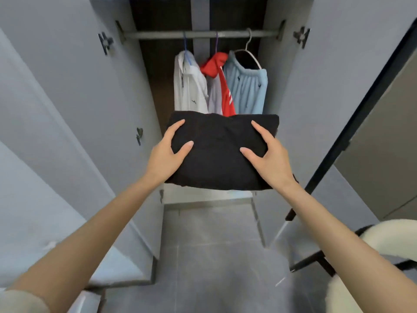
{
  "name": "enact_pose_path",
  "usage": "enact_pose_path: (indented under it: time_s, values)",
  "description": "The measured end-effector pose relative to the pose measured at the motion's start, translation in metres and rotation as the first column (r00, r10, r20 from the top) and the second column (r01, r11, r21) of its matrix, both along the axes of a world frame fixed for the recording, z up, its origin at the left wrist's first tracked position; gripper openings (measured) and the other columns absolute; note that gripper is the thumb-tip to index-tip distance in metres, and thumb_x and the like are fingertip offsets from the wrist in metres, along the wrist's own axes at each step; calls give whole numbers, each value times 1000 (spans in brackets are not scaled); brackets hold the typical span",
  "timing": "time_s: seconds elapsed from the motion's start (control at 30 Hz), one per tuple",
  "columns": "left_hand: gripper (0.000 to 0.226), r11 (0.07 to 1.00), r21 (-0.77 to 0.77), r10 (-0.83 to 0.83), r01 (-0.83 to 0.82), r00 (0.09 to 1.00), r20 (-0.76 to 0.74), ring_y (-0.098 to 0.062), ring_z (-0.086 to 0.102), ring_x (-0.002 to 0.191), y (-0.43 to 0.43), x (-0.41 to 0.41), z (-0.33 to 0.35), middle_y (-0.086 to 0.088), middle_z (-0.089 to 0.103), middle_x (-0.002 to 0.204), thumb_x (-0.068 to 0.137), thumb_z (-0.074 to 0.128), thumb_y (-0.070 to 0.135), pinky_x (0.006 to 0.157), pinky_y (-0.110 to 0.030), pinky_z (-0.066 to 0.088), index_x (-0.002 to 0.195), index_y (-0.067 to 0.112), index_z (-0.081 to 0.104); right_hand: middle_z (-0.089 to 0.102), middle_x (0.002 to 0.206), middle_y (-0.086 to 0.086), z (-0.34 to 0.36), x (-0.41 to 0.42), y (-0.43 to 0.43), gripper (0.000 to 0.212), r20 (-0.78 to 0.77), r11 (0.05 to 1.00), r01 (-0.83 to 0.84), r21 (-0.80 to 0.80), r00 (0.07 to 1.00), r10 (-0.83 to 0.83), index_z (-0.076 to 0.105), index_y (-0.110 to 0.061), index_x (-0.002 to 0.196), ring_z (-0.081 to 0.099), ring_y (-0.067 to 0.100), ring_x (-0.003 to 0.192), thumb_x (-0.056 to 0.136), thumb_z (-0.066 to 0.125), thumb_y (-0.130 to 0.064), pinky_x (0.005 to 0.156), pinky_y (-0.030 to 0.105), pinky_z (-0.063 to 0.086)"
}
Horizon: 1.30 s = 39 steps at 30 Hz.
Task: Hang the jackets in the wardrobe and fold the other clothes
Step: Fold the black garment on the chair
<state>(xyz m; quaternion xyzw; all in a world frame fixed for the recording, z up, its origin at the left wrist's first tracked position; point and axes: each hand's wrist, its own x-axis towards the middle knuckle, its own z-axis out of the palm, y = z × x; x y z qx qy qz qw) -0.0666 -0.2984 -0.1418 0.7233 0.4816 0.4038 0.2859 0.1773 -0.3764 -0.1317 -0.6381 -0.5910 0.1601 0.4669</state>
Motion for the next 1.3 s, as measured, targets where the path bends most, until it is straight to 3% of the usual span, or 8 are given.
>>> enact_pose_path:
  time_s: [0.13, 0.23, 0.5, 0.77, 0.97, 1.13, 1.2, 1.3]
  values:
    - [54, 994, 86, -65, 61, 997, 42, -3, 53, 112, 63, -4, 72, 36, 46, 117, 88, 60, 47, 96, -27, 47, 136, 49, 36, 52, 135, -7, 69, -4, 50, 66, 22, 997, 30, 73, 999, -32, 40, -38, 142, 50, 10, 122, 84, 70, -35, 105, 27, 39]
    - [55, 980, 176, -97, 89, 995, 36, -5, 51, 117, 106, 2, 118, 29, 45, 124, 89, 59, 46, 98, -27, 45, 138, 45, 35, 55, 132, -6, 116, -1, 86, 66, 33, 989, 50, 136, 998, -55, 40, -38, 142, 50, 12, 121, 84, 70, -34, 106, 35, 41]
    - [56, 924, 369, -113, 103, 994, 7, -3, 47, 114, 235, 45, 216, 13, 47, 138, 91, 57, 44, 83, -13, 37, 142, 38, 34, 58, 124, -8, 206, 35, 200, 63, 56, 939, 117, 324, 988, -142, 44, -41, 138, 52, 10, 116, 81, 72, -33, 100, 24, 40]
    - [53, 861, 479, -132, 172, 985, -114, -14, 47, 125, 399, 118, 311, 11, 46, 142, 92, 58, 38, 94, -22, 33, 140, 37, 37, 56, 130, -10, 274, 102, 345, 60, 22, 874, 157, 460, 982, -188, 46, -35, 137, 50, 12, 120, 83, 72, -31, 101, 29, 41]
    - [50, 880, 441, -148, 175, 984, -96, -17, 46, 127, 510, 171, 356, 9, 45, 142, 95, 55, 33, 96, -22, 33, 141, 37, 37, 55, 131, -2, 317, 150, 452, 60, -7, 891, 173, 421, 982, -187, 44, -35, 139, 49, 17, 122, 85, 69, -31, 103, 35, 42]
    - [51, 914, 365, -131, 176, 981, -145, -24, 45, 128, 577, 205, 343, 3, 43, 146, 98, 50, 31, 103, -30, 35, 145, 34, 32, 48, 133, 8, 308, 177, 521, 59, -45, 933, 182, 310, 983, -177, 41, -32, 142, 48, 19, 120, 89, 66, -27, 107, 39, 40]
    - [47, 936, 321, -76, 146, 972, -220, -30, 47, 126, 595, 213, 323, -5, 45, 143, 101, 42, 31, 103, -34, 37, 147, 33, 29, 43, 133, 11, 297, 187, 539, 54, 33, 934, 267, 239, 959, -283, 42, -28, 141, 48, 18, 113, 91, 62, -32, 103, 33, 39]
    - [43, 962, 270, 143, -26, 895, -422, -38, 40, 123, 599, 220, 303, -22, 38, 138, 103, 24, 36, 102, -42, 35, 146, 37, 28, 30, 144, 10, 292, 196, 552, 39, 301, 894, 421, 149, 842, -447, 51, -29, 133, 38, 29, 128, 95, 53, -37, 104, 39, 35]
